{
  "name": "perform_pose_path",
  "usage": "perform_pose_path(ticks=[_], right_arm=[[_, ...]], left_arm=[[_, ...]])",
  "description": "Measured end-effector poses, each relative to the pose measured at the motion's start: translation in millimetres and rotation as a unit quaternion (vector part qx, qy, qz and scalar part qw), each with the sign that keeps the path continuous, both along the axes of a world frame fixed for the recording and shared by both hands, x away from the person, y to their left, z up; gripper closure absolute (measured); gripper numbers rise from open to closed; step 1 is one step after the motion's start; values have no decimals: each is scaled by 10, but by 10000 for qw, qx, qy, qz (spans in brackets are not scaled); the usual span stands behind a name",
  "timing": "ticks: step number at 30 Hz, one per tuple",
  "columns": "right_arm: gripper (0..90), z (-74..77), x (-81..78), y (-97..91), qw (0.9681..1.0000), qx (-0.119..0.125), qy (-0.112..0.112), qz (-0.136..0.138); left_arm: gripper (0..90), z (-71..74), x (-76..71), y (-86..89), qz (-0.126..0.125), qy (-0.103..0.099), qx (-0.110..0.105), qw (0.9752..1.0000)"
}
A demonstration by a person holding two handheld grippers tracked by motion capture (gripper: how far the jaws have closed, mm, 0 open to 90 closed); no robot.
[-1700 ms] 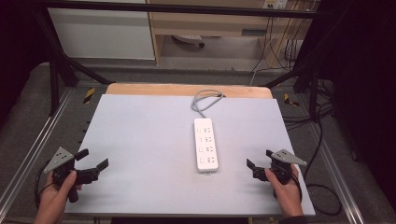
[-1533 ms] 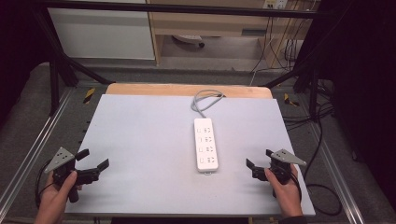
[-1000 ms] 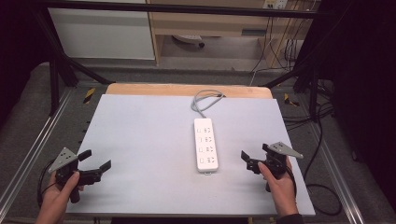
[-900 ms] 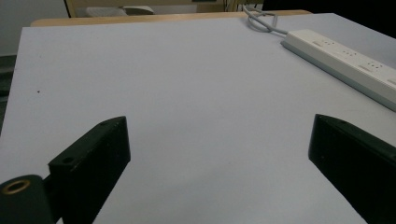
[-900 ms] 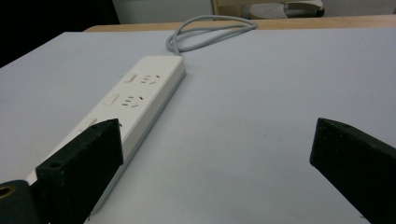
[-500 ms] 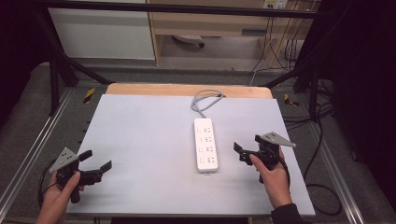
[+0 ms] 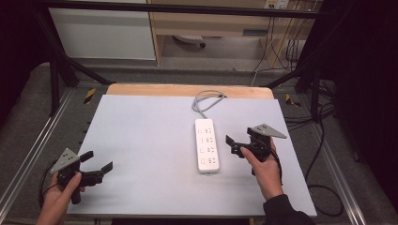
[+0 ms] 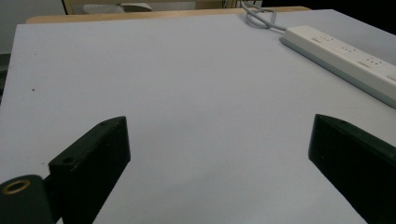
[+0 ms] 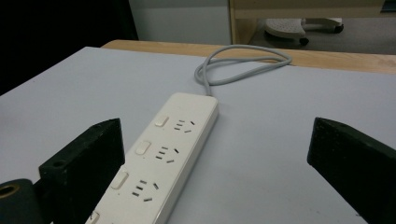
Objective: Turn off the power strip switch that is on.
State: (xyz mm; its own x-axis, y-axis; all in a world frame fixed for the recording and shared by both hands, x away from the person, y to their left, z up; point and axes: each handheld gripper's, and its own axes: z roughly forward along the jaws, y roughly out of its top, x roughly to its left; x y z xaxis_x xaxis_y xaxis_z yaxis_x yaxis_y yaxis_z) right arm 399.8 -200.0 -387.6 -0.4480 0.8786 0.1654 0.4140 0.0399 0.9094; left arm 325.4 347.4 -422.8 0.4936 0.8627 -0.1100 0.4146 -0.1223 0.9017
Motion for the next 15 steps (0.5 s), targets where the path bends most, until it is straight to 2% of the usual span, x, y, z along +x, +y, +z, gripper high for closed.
perform_pose_path(ticks=[6,15], right_arm=[[114,28,68,65,10000,53,-48,28],[312,65,164,165,9996,185,-213,-7]], left_arm=[[55,-3,2,0,-5,-2,3,10000],[55,-4,4,0,-8,0,3,10000]])
